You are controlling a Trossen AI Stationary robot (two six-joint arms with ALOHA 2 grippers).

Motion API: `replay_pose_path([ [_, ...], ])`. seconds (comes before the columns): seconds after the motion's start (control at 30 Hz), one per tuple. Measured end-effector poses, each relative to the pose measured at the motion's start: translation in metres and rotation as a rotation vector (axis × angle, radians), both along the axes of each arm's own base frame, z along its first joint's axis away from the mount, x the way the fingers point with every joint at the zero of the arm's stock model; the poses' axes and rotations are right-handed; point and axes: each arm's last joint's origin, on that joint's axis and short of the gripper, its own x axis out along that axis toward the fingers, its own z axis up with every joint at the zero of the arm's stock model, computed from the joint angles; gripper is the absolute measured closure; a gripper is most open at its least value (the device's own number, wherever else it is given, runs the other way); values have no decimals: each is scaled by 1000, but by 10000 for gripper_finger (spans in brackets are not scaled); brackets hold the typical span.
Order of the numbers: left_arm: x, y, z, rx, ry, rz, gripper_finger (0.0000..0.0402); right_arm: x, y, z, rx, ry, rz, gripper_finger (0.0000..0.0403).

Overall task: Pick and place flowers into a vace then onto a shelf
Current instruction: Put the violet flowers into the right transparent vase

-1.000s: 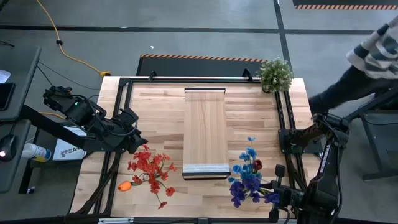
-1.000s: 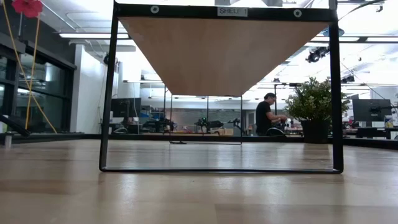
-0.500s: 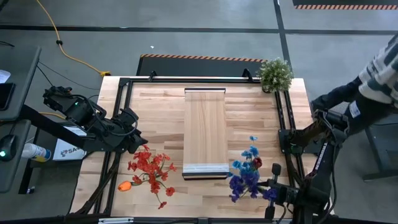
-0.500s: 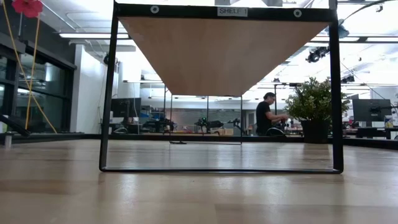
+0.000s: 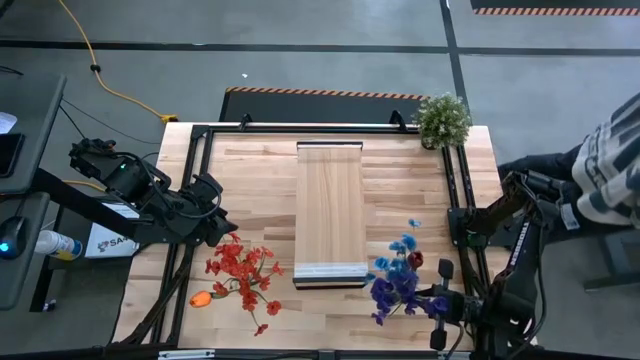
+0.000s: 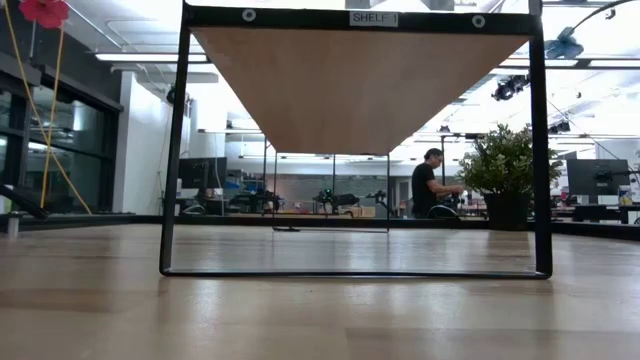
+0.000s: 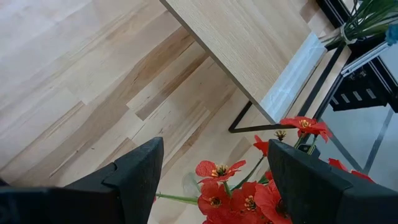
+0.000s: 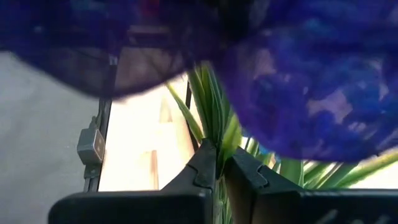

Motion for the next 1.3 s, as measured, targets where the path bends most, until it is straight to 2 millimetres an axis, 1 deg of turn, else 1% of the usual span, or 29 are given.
replay_pose_path([
  [0.37,0,0,0,3,-1,2,80,0,1,1,10,-11,-2,384],
  [0.67,0,0,0,3,-1,2,80,2,3,1,55,-20,-6,342],
  [0.93,0,0,0,3,-1,2,80,7,1,1,69,-14,-22,309],
  [1.3,0,0,0,3,-1,2,80,4,3,1,123,18,-6,261],
])
